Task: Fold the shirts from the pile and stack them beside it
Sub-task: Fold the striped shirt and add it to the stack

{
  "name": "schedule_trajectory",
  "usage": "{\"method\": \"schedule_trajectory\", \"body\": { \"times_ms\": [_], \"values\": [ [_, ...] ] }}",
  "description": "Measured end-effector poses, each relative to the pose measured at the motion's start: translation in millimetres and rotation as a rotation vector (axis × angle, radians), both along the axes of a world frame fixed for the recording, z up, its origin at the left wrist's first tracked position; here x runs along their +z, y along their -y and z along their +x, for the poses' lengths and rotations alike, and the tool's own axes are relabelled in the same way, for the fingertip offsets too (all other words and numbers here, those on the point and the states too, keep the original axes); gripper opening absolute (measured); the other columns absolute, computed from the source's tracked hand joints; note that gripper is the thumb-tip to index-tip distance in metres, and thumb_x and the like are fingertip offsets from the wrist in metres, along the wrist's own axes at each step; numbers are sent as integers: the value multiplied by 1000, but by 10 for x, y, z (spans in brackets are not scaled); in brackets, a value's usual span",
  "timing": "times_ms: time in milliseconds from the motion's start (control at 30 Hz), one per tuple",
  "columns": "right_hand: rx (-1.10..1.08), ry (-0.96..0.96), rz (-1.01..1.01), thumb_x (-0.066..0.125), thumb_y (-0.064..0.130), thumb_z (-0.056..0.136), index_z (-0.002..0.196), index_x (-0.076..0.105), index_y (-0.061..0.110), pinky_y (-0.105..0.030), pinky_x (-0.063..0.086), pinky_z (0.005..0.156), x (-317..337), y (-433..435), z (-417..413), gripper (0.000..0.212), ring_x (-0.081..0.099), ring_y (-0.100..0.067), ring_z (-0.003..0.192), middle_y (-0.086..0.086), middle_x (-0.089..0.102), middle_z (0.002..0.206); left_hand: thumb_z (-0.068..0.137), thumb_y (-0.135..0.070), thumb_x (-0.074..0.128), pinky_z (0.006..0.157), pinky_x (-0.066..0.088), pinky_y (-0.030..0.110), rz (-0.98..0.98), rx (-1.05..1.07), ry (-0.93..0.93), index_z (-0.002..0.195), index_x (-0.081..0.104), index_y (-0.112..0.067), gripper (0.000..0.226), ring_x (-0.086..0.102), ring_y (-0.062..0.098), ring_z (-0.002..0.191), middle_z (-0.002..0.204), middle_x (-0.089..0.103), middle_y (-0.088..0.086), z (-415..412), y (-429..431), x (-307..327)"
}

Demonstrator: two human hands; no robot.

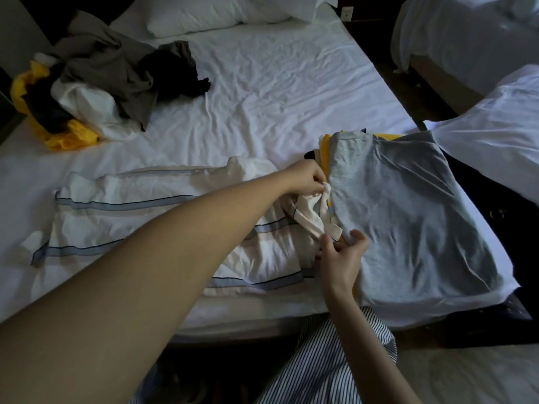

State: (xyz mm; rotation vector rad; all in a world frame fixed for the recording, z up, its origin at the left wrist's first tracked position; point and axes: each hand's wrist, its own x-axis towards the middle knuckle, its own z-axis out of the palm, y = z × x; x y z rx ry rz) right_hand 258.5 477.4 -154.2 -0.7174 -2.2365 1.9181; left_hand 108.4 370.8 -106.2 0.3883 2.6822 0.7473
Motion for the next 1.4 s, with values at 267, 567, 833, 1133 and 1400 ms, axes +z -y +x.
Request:
{"method": "schedule_trajectory", "body": {
  "times_ms": [267,567,833,1133,1400],
  "values": [
    [-114,-134,59,49,21,96,127,46,11,-13,41,64,34,61,-43,33,53,0,77,-1,59,96,100,-14,44,83,43,21,53,-26,53,124,59,-6,29,57,18,102,117,59,4,-61,190,80],
    [648,-146,919,52,28,92,128,55,20,-35,26,101,305,39,-902,37,33,-27,128,-4,49,134,86,-44,57,95,18,33,-372,-194,-159,104,63,-28,25,38,9,121,105,59,-9,185,936,-44],
    [663,-102,611,60,23,90,64,59,11,-31,29,57,423,-168,-1426,28,48,-19,60,-7,50,60,91,-22,50,82,22,32,-152,37,-185,90,50,-26,4,47,20,97,88,49,-4,102,915,-36],
    [552,-47,575,47,35,97,54,35,12,-31,18,49,306,-334,-1550,50,31,-15,50,-3,31,52,81,-29,41,89,21,33,-196,71,17,121,48,-31,41,34,24,122,118,51,4,-35,692,-175],
    [618,98,224,64,12,89,70,63,11,-13,40,39,427,-606,-1612,19,50,-2,39,-2,55,55,98,-36,42,85,22,34,-248,183,-192,77,49,-23,26,36,23,118,85,53,-1,-16,477,-235]
  ]
}}
